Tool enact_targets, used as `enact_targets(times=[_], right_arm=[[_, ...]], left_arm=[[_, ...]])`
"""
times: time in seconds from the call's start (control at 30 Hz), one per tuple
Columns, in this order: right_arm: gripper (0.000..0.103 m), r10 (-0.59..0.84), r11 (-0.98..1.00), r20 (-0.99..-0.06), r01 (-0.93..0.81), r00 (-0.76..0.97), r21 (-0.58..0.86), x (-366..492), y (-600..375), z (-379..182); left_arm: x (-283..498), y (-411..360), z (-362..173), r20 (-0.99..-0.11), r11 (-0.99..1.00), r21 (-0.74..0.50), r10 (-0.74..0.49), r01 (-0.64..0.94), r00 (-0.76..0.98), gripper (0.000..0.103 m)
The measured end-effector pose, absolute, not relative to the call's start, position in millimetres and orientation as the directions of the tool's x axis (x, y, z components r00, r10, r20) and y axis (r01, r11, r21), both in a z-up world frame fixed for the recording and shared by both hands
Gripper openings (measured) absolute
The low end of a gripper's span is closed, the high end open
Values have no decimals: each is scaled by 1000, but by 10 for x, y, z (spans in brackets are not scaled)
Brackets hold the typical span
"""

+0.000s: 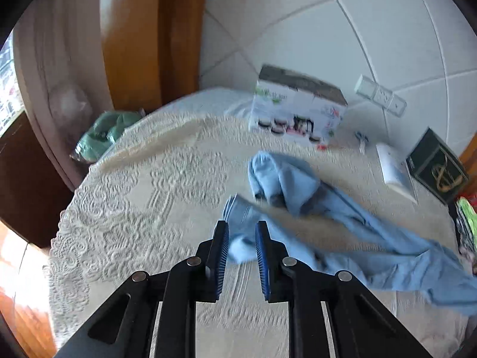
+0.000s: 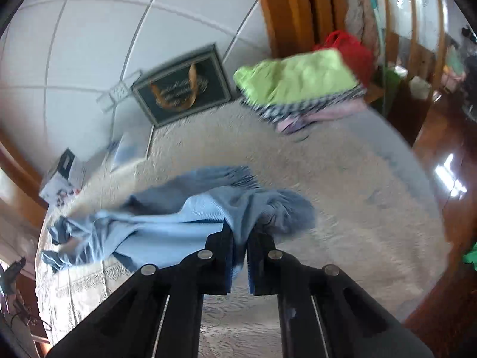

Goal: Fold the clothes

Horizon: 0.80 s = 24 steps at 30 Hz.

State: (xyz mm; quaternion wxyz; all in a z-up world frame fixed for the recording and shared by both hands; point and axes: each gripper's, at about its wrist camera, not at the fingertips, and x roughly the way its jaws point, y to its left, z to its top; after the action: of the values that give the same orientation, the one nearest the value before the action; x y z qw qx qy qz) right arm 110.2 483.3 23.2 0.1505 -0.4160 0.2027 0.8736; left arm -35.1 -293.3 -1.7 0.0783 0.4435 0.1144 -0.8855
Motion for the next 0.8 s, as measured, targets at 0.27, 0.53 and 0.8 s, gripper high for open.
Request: enact_targets(times=[0.27, 0.53, 0.8], right_arm=[[7, 190, -810, -893, -580, -409, 93, 1307, 5299, -342], [10, -76, -906, -899, -348, -430, 243, 1254, 4273, -777], [57, -71, -930, -924, -311, -375, 198, 1291, 3238, -1194]], left_arm=[[-347, -2720, -493, -875, -974, -124, 16, 190, -485, 94], [-425, -2440, -822, -889, -998, 3, -29, 56, -456, 95], [-853, -2514, -1164, -888, -982, 120, -41, -146, -459, 96]])
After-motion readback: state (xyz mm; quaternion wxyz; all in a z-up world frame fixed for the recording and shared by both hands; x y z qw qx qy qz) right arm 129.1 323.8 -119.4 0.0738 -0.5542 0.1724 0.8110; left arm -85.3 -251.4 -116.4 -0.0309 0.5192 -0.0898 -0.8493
